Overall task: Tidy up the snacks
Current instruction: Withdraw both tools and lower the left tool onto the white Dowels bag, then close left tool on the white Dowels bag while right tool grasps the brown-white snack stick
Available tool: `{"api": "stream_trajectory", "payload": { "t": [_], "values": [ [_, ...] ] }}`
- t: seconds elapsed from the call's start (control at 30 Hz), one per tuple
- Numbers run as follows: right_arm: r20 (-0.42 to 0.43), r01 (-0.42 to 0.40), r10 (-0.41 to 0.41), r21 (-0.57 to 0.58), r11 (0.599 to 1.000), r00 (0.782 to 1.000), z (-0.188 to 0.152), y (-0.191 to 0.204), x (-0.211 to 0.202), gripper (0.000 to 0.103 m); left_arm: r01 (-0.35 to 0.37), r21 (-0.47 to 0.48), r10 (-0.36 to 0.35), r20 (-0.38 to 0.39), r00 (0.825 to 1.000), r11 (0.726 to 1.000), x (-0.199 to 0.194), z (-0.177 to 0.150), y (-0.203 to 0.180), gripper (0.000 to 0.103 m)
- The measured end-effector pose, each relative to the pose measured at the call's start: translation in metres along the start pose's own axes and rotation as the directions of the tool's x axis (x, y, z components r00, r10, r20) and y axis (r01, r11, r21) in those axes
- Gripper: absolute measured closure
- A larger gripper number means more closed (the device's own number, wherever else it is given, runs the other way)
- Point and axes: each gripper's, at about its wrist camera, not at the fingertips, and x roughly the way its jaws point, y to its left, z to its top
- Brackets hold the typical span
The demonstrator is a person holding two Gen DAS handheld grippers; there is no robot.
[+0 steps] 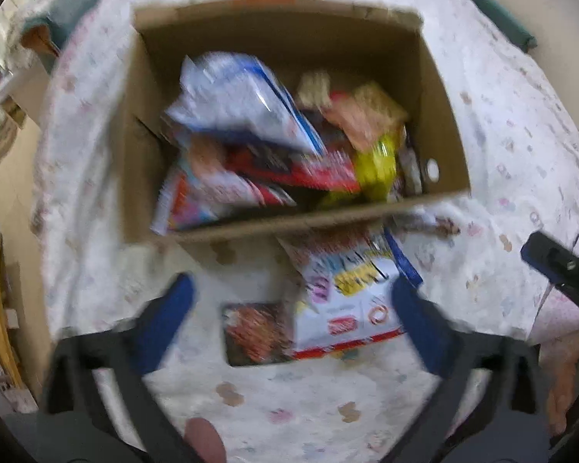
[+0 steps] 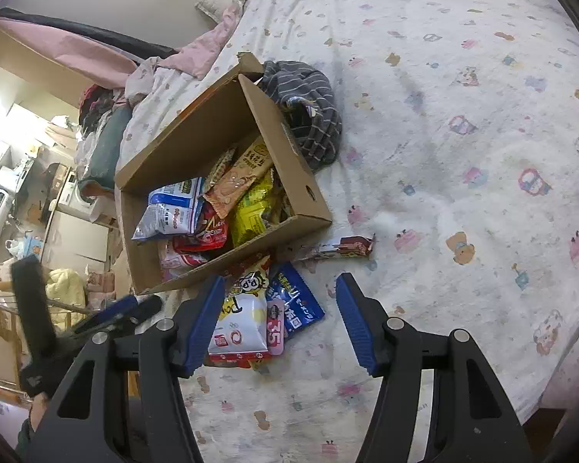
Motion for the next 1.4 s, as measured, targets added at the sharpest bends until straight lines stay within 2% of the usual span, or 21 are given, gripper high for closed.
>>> {"api": "stream_trajectory", "payload": {
  "t": [0.23, 0.4, 0.43, 0.47, 0.5, 0.63, 0.77, 0.87, 1.03, 1.2, 1.27, 1.33, 1.4],
  "values": [
    [-0.001, -0.005, 0.005, 0.035, 0.999, 1.000, 0.001, -0.014, -0.004, 0.040, -0.004, -0.092, -0.007, -0.116, 0.993, 0.996, 0.057, 0.007, -0.026, 0.000],
    [-0.016, 0.008, -0.008, 0.030, 1.000, 1.000, 0.002, -0.018, -0.003, 0.040, -0.023, -0.060, 0.015, -0.132, 0.991, 0.998, 0.075, 0.013, -0.047, 0.000],
    [-0.017, 0.004, -0.003, 0.034, 0.999, 1.000, 0.002, -0.019, -0.003, 0.040, -0.034, -0.055, 0.027, -0.132, 0.991, 0.998, 0.077, 0.013, -0.050, 0.007],
    [-0.016, -0.003, 0.004, 0.036, 0.999, 1.000, 0.002, -0.020, -0.005, 0.040, -0.052, -0.047, 0.045, -0.132, 0.990, 0.998, 0.079, 0.014, -0.051, 0.021],
    [-0.013, -0.012, 0.013, 0.037, 0.999, 1.000, 0.003, -0.020, -0.006, 0.040, -0.053, -0.051, 0.046, -0.133, 0.990, 0.997, 0.079, 0.015, -0.052, 0.024],
    [-0.002, -0.027, 0.027, 0.044, 0.999, 1.000, 0.005, -0.018, -0.007, 0.040, -0.022, -0.054, 0.015, -0.133, 0.991, 0.998, 0.077, 0.013, -0.050, 0.030],
    [-0.017, -0.040, 0.041, 0.047, 0.998, 0.999, 0.004, -0.015, -0.003, 0.040, -0.007, -0.055, 0.000, -0.135, 0.991, 0.998, 0.068, 0.008, -0.039, 0.052],
    [-0.026, -0.030, 0.032, 0.042, 0.999, 0.999, 0.004, -0.012, 0.001, 0.040, 0.013, -0.070, -0.024, -0.152, 0.988, 0.997, 0.061, 0.001, -0.025, 0.056],
    [-0.064, -0.045, 0.048, 0.046, 0.998, 0.997, 0.000, -0.009, 0.012, 0.040, 0.018, -0.048, -0.024, -0.133, 0.991, 0.999, 0.036, -0.016, -0.001, 0.057],
    [-0.091, -0.032, 0.041, 0.098, 0.995, 0.995, 0.002, -0.019, 0.024, 0.040, 0.014, 0.017, -0.013, -0.089, 0.996, 1.000, 0.007, -0.048, 0.031, 0.057],
    [-0.119, 0.010, 0.006, 0.136, 0.991, 0.993, 0.005, -0.028, 0.036, 0.040, 0.013, 0.046, -0.009, -0.072, 0.997, 0.999, -0.005, -0.059, 0.039, 0.057],
    [-0.142, 0.123, -0.112, 0.074, 0.990, 0.984, 0.010, -0.026, 0.051, 0.040, 0.013, 0.051, -0.010, -0.057, 0.998, 0.999, -0.011, -0.063, 0.047, 0.057],
    [-0.153, 0.179, -0.175, 0.013, 0.984, 0.973, 0.013, -0.021, 0.063, 0.040, 0.020, 0.043, -0.019, -0.030, 0.999, 0.999, -0.020, -0.069, 0.059, 0.057]
  ]
}}
